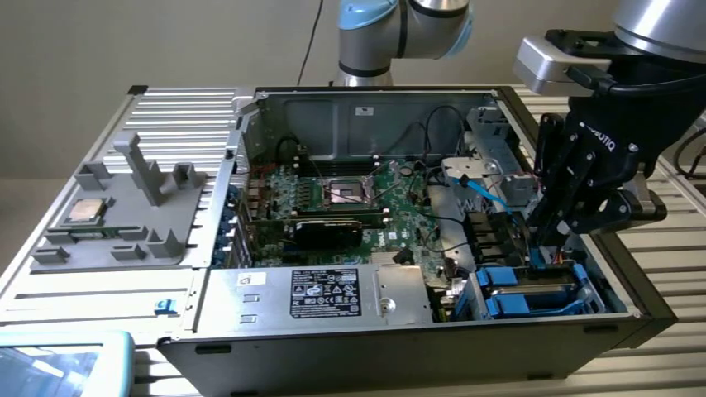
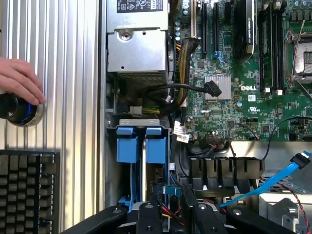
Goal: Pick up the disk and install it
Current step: 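Insert the second disk wire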
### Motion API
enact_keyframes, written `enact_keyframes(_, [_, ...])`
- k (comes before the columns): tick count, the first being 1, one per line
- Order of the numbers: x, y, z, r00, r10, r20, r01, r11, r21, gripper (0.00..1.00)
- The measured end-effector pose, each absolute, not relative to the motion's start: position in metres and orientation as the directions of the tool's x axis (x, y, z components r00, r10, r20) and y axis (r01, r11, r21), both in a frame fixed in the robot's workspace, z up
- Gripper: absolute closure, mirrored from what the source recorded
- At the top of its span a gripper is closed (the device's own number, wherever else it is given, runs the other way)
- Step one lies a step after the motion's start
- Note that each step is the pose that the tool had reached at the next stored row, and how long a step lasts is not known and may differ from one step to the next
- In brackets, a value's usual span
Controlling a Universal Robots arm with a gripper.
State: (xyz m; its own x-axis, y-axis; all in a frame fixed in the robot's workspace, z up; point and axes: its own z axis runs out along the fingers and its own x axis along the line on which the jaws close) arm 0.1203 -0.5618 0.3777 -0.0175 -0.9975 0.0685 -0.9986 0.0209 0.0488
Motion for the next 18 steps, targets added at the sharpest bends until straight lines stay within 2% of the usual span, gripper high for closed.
enact_keyframes(7, [0.1203, -0.5617, 0.3776, -0.014, -0.998, 0.068, -0.999, 0.018, 0.049, 0.70])
enact_keyframes(9, [0.1203, -0.5617, 0.3777, -0.014, -0.998, 0.068, -0.999, 0.017, 0.049, 0.72])
enact_keyframes(11, [0.1203, -0.5617, 0.3777, -0.013, -0.998, 0.068, -0.999, 0.016, 0.049, 0.85])
enact_keyframes(12, [0.1203, -0.5617, 0.3777, -0.012, -0.998, 0.069, -0.999, 0.016, 0.049, 0.85])
enact_keyframes(13, [0.1203, -0.5617, 0.3776, -0.012, -0.998, 0.068, -0.999, 0.015, 0.049, 0.89])
enact_keyframes(18, [0.1193, -0.5616, 0.3774, -0.011, -0.998, 0.068, -0.999, 0.013, 0.042, 0.89])
